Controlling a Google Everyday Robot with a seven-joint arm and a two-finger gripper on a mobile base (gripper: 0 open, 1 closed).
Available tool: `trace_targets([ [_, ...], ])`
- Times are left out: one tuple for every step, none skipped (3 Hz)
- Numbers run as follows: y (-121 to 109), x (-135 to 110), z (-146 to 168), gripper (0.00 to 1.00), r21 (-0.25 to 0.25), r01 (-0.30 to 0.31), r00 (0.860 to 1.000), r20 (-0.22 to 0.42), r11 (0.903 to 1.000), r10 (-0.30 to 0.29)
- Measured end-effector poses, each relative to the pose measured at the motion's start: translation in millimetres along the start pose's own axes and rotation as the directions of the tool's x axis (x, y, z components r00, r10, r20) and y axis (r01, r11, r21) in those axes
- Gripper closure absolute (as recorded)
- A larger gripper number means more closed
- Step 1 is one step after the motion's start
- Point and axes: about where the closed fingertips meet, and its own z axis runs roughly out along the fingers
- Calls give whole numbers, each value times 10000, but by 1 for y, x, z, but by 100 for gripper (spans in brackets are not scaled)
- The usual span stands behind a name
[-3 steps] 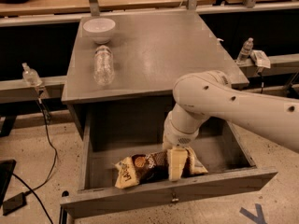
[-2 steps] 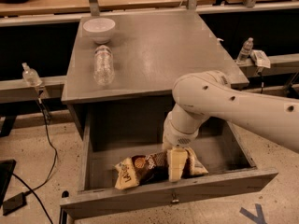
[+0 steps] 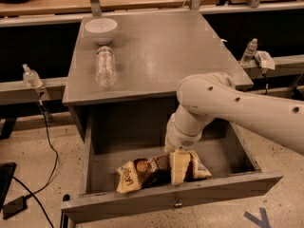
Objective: Pick brown chip bag from top drawer and place on counter
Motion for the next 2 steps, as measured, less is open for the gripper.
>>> trace_targets([
  [0, 0, 0, 100, -13, -7, 10000, 22, 10000, 8],
  [-2, 1, 0, 100, -37, -28, 10000, 70, 10000, 28],
])
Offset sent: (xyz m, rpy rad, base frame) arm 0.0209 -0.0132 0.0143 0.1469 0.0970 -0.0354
